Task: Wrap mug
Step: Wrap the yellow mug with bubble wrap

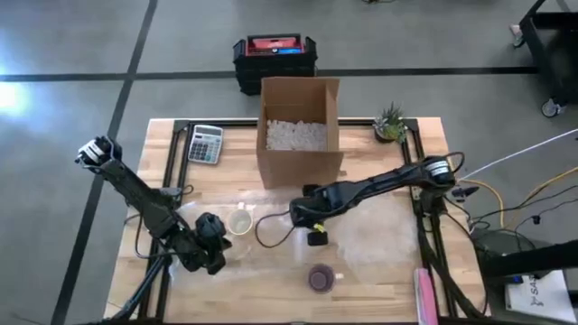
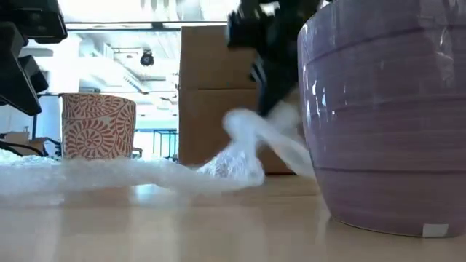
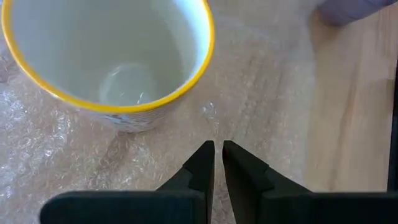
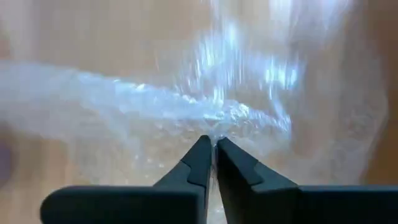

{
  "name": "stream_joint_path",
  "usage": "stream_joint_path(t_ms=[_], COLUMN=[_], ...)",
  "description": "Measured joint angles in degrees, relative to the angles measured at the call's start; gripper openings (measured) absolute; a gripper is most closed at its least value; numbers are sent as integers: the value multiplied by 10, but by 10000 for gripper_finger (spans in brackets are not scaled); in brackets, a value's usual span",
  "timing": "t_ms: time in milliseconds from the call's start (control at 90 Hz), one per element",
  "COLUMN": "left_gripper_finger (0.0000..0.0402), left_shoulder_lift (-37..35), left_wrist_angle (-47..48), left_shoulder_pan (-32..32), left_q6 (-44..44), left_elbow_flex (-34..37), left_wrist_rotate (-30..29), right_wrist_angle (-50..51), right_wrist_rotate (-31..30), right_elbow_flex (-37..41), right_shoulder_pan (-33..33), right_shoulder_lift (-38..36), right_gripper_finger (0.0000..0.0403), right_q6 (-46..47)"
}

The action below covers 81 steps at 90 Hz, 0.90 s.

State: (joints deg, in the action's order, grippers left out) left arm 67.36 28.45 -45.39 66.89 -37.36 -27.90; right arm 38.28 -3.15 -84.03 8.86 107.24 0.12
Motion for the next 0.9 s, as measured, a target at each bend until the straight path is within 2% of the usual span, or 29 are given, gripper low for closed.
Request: stream_joint_path(t_ms=[156,289,400,500,600,700,900], left_gripper_finger=[20,20,20,20,20,20,20], left_shoulder_lift=[-1,-1,-2,-3,-4,-8,-3], left_wrist_angle=[28,69,123,191,242,237,198], left_shoulder_pan=[0,0,0,0,1,11,64], left_q6=[-16,-19,-21,-23,-39,-77,-111], left_elbow_flex=[-30,-62,-97,-143,-187,-207,-177], left_wrist_rotate=[-1,-2,-3,-11,-42,-76,-75], right_wrist_angle=[-174,-344,-465,-527,-568,-574,-528], right_wrist_rotate=[2,5,6,6,6,2,1], right_elbow_flex=[0,0,0,0,0,-15,-69], right_shoulder_pan=[0,1,1,0,-4,-11,-17], right_shoulder_lift=[-7,17,41,68,98,130,193], right_gripper_finger=[1,1,0,0,0,0,0], right_q6=[-45,-93,-102,-103,-97,-73,-53])
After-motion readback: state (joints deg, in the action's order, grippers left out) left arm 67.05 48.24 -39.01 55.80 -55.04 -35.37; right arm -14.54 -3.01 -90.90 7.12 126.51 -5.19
